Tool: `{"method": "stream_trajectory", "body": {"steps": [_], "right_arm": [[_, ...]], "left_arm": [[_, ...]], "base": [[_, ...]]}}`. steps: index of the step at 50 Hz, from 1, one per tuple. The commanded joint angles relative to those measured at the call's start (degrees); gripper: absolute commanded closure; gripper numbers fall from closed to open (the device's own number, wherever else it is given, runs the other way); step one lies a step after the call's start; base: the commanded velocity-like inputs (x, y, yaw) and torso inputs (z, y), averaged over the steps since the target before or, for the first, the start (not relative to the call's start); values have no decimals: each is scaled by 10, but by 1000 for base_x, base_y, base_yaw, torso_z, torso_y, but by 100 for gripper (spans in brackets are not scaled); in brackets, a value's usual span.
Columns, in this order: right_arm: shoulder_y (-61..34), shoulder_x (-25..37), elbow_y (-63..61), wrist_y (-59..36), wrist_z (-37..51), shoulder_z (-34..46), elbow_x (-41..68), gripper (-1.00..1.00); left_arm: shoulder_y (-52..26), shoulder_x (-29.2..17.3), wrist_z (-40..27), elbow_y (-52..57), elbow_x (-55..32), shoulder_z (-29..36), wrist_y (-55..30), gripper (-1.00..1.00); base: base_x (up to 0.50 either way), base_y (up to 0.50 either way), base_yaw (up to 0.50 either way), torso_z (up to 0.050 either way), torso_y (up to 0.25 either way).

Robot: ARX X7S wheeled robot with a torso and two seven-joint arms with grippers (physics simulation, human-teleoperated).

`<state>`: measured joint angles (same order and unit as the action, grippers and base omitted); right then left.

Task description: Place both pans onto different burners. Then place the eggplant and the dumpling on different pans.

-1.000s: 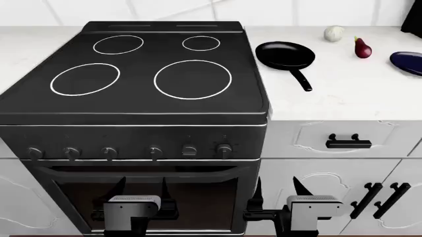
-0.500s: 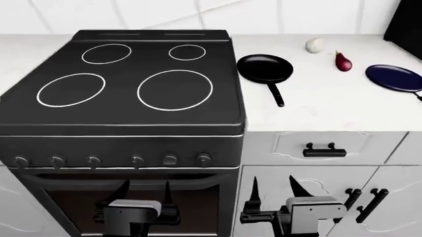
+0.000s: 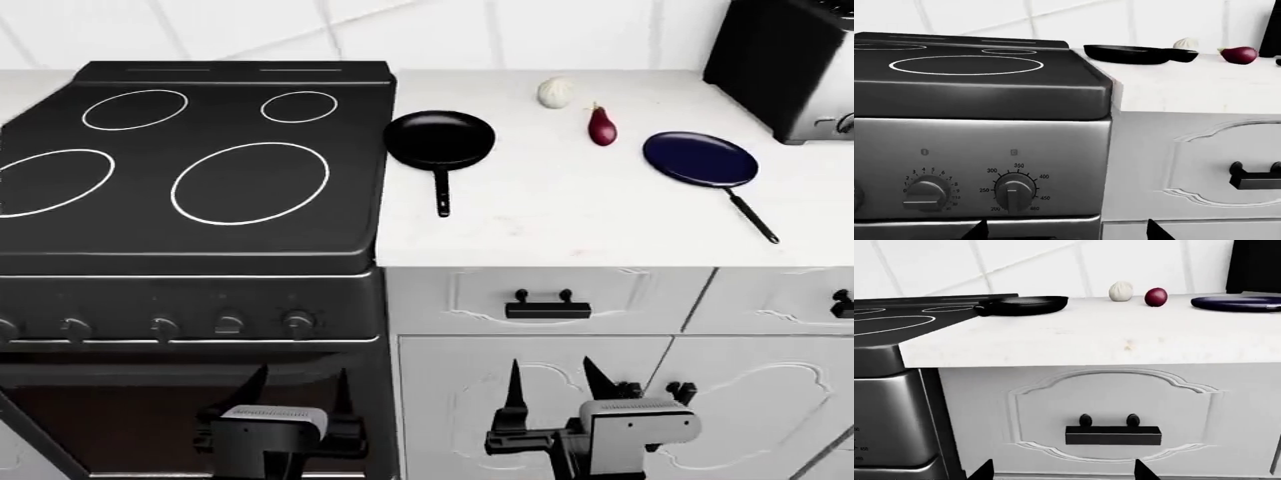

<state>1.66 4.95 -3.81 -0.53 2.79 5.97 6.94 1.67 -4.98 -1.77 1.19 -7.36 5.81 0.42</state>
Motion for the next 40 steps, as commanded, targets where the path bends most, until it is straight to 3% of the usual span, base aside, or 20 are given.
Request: {"method": "stream_trajectory", "body": {"steps": [1,27,30,35,40], "right_arm": [[0,8,-1,1,8,9,8,-100],[0,22,-3,15,27,25,17,-100],[1,20,-16,-8,41,21,21,-100],[4,25,-87,-85,63,22,28,-100],[-9,59,-280,-267,84,-8,92,-100]], "left_arm": [[0,-8,-7,0,-9,9,1,-100],[1,-22,-25,10,-19,25,2,-100],[-5,-22,-49,35,-14,24,-46,-100],[-28,-25,-96,119,-39,1,-202,-100],[-59,-60,-118,285,-71,-11,-384,-100]], "base": [[0,-500,0,50,0],[0,-500,0,50,0],[0,0,0,15,0],[0,0,0,0,0],[0,0,0,0,0]]}}
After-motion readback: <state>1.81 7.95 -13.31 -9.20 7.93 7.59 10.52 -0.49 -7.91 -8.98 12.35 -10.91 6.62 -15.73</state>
